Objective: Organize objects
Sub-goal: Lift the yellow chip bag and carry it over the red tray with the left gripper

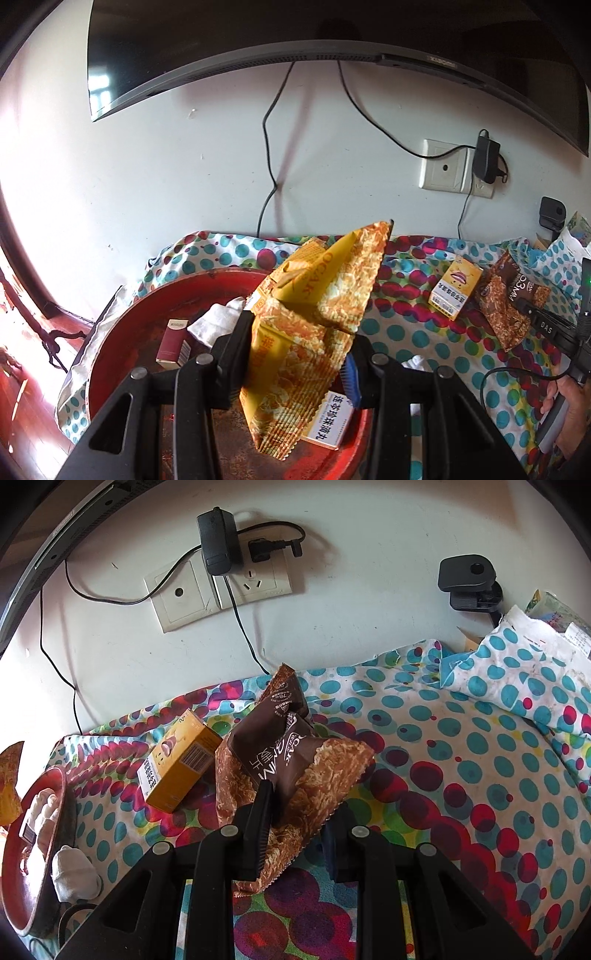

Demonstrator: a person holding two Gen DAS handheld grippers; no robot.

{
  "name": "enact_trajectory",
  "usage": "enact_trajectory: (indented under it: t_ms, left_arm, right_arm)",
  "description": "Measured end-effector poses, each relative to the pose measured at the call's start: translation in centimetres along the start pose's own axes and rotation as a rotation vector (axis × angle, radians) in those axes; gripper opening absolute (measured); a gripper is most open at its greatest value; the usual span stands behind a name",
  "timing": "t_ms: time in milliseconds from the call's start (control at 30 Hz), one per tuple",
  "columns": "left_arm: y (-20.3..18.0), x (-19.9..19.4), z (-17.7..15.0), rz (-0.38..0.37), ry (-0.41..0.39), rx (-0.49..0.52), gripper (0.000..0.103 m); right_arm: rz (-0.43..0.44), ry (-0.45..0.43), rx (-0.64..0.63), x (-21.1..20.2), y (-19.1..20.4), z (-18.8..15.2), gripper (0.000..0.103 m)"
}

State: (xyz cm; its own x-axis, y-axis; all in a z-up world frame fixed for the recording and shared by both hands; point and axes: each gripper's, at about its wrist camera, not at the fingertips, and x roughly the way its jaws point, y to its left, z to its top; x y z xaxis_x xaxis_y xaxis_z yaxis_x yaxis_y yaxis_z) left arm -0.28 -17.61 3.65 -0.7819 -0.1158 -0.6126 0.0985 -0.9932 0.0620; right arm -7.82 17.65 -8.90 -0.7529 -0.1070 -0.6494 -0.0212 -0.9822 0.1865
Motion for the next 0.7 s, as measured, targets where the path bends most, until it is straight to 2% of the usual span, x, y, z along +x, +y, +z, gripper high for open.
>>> enact_trajectory:
  t_ms: [133, 400, 700]
  left_arm:
    - [1.5, 0.8, -0.1, 0.049, 0.020, -0.021, 0.042]
    - [3.2, 2.5, -0.9, 0.084, 0.065, -0.053, 0.042]
    - [4.4, 3.9, -1.6, 0.072, 0.088, -0.065, 0.042]
  right_arm:
    - [-0.002, 0.000, -0.003, 0.0, 0.0, 0.0, 0.022]
    - [-0.001, 0.003, 0.002, 0.1, 0.0, 0.0, 0.022]
    - [-0.005, 0.003, -0.001, 0.1, 0.1, 0.0, 0.022]
